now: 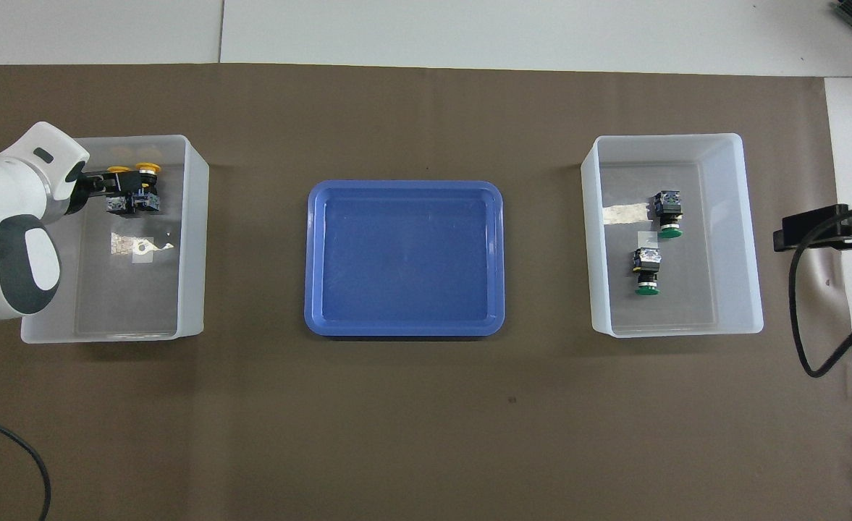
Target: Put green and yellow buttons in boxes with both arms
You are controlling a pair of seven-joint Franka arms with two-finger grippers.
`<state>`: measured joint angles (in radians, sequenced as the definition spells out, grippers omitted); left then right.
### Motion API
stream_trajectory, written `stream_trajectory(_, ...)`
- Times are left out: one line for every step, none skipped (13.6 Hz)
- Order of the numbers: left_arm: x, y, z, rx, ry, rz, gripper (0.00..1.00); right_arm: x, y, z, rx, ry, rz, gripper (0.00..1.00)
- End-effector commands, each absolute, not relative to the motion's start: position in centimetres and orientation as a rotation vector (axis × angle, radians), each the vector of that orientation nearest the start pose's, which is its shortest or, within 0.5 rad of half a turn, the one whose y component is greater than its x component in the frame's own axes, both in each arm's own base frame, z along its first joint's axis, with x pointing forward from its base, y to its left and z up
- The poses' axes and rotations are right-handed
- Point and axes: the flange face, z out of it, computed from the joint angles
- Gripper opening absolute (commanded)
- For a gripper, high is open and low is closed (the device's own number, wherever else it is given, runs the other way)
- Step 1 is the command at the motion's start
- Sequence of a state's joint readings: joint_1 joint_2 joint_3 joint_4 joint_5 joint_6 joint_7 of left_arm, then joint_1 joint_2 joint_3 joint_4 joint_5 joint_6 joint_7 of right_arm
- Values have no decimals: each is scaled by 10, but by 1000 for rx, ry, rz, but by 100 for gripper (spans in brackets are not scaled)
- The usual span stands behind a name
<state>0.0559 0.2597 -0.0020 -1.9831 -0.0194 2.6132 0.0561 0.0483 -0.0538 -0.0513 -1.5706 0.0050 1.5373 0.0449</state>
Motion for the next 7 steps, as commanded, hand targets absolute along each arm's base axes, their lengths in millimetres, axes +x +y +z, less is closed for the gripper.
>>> stream_trajectory(611,5,420,-3097,120,-487,100,533,-1,651,-3138,72,-40,100)
stream_trajectory(602,-15,430,-3109,162,-441,100,533,-1,651,-3139,70,-43,100)
stream_trajectory(593,-28,442,-3117,195,-403,100,533,-3,650,-3137,75,-40,100)
stream_trajectory(581,-38,457,-3122,222,-377,100,533,-5,650,-3139,82,-38,100)
stream_trajectory(570,-45,471,-3125,242,-358,100,532,-8,651,-3139,89,-38,100)
stream_trajectory(558,-54,484,-3129,270,-329,100,532,-13,651,-3135,101,-35,100)
stream_trajectory(548,-60,499,-3132,291,-298,100,530,-15,650,-3132,110,-14,100)
